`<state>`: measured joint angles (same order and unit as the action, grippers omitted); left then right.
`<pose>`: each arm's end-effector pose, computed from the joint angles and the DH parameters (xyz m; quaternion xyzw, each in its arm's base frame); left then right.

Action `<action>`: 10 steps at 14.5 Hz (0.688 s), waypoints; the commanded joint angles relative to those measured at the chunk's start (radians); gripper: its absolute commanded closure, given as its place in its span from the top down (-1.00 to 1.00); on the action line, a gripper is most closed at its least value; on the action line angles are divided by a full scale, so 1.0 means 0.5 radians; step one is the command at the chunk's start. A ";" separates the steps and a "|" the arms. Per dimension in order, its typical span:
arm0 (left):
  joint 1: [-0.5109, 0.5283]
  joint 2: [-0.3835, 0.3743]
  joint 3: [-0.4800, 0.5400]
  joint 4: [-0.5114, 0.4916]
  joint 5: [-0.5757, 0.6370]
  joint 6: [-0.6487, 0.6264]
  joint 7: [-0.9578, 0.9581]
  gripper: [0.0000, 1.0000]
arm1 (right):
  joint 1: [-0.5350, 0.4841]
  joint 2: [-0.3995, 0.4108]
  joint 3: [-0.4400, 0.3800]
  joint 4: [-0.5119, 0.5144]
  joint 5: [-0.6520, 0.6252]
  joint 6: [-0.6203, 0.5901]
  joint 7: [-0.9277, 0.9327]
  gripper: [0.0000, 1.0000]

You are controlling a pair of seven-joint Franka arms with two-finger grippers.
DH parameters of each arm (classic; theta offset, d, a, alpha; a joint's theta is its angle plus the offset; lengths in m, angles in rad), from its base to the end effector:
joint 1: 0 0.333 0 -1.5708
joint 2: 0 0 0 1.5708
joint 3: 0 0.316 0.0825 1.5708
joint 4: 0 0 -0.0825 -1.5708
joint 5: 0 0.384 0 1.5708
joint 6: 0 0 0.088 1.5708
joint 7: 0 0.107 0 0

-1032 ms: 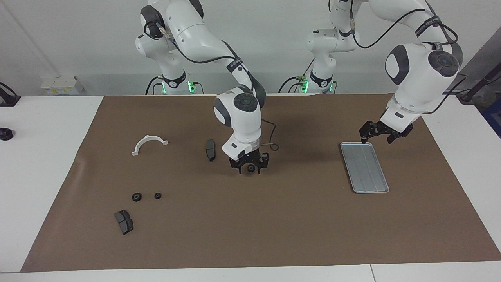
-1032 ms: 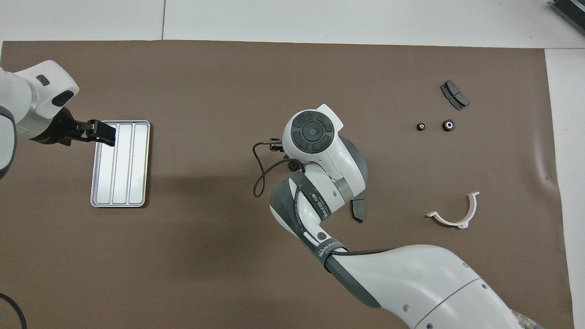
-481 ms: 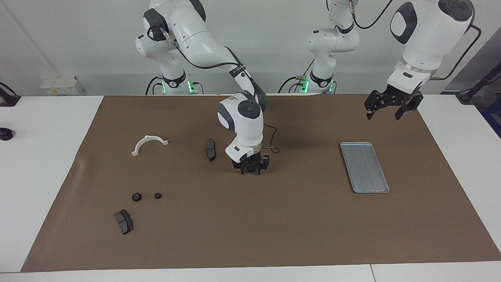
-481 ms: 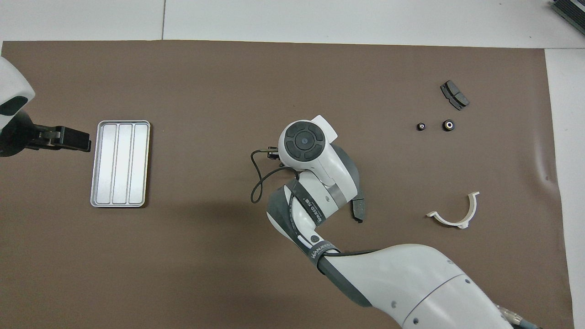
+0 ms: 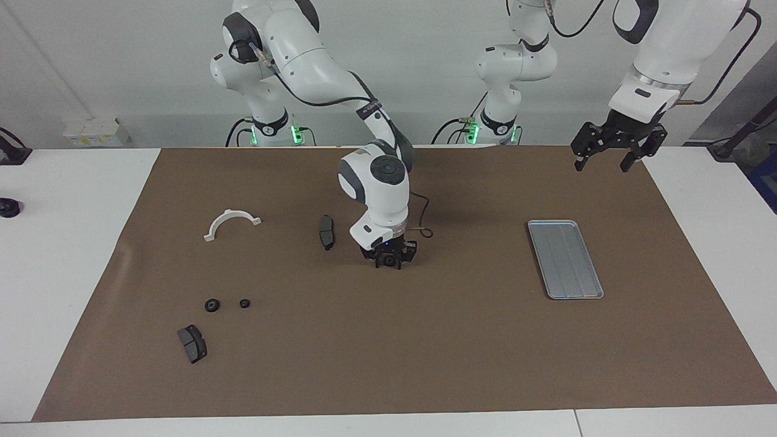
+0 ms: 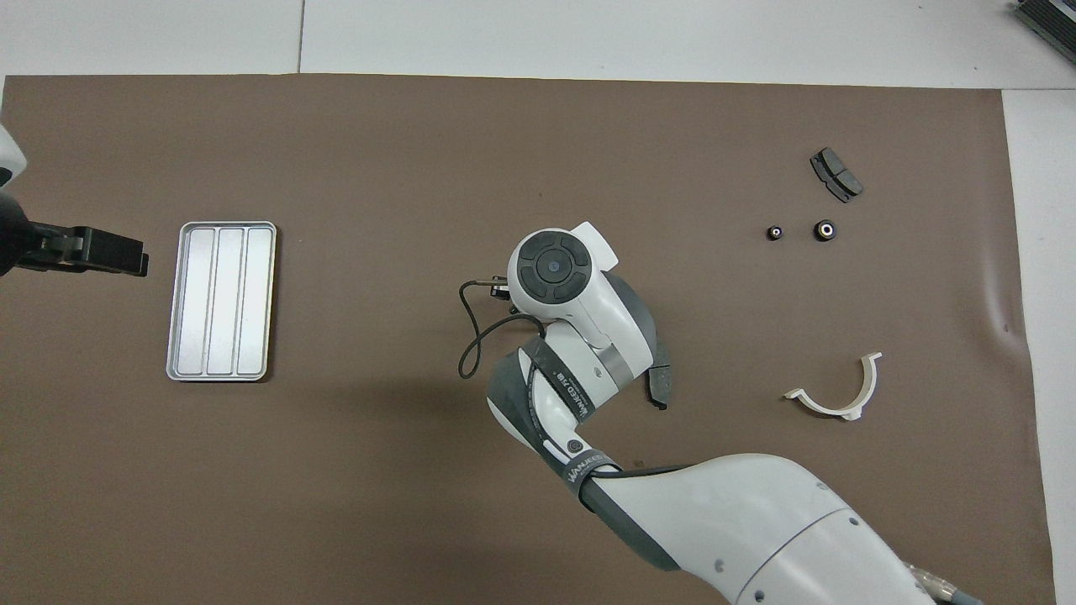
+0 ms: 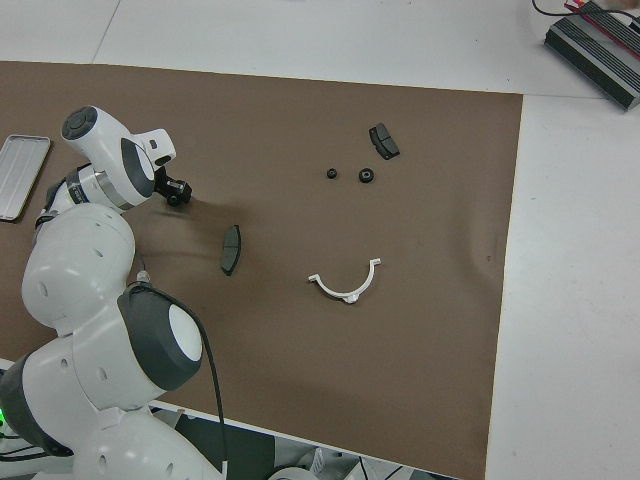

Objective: Place bearing gear from tray to pile
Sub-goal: 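Grasp the third gear with the right gripper while the left gripper withdraws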

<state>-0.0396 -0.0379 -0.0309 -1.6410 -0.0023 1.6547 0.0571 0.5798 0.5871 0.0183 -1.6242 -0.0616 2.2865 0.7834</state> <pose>0.5489 -0.0393 0.6196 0.9976 -0.0637 0.0258 0.0007 0.5775 0.3898 0.2870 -0.9963 0.0749 -0.0411 0.0094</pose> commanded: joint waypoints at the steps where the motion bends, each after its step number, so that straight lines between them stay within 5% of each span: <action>1: 0.009 -0.071 0.010 -0.169 -0.005 0.071 0.100 1.00 | 0.031 -0.042 0.049 -0.065 0.010 -0.005 0.126 0.15; 10: 0.045 -0.074 0.010 -0.169 -0.005 0.026 0.144 1.00 | -0.003 -0.048 0.049 -0.096 0.007 0.041 0.115 -0.23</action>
<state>-0.0302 -0.0461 -0.0209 -1.6949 -0.0022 1.6586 0.1142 0.5976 0.5723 0.0295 -1.6423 -0.0616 2.2804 0.8310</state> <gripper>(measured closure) 0.000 0.612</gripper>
